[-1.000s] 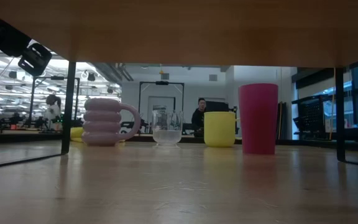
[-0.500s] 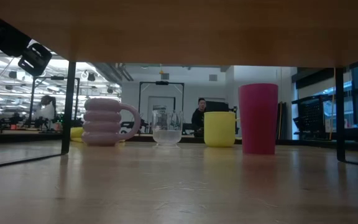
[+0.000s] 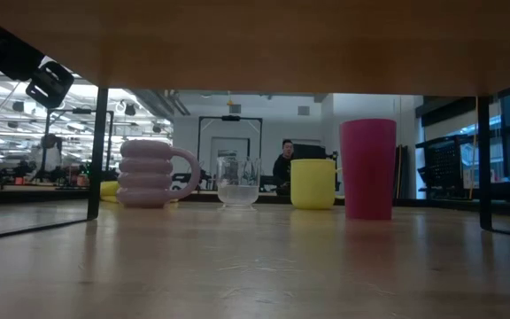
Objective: Stack small to large cups/mugs on shelf
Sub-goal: Put the pink cup on the shelf
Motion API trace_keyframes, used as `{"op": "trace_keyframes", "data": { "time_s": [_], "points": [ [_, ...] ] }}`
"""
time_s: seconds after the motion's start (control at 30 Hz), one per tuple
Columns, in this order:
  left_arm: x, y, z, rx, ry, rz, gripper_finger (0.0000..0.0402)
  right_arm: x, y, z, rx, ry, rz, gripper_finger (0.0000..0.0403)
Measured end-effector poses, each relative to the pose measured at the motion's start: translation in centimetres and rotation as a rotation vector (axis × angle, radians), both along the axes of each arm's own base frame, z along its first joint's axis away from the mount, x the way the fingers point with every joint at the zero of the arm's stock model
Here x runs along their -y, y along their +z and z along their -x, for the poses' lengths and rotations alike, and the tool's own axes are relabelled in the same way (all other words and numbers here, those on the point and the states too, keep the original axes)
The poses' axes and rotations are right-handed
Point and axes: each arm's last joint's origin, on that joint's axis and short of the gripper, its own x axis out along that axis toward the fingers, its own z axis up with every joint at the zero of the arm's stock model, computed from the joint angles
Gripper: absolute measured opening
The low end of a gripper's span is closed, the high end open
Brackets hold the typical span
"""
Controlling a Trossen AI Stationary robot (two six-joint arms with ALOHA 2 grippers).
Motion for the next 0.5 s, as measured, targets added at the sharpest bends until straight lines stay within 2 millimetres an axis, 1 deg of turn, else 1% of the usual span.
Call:
{"op": "trace_keyframes", "data": {
  "time_s": [0.13, 0.23, 0.5],
  "points": [
    [0.0, 0.0, 0.0, 0.000, 0.000, 0.000, 0.0047, 0.0, -2.7, 0.2, -0.082, -0.027, -0.023, 0.0174],
    [0.0, 0.0, 0.0, 0.000, 0.000, 0.000, 0.0047, 0.0, -4.2, 0.2, -0.112, -0.053, -0.040, 0.0187],
    [0.0, 0.0, 0.0, 0.000, 0.000, 0.000, 0.0047, 0.0, -6.6, -0.1, -0.098, -0.100, -0.055, 0.0185]
  ]
}}
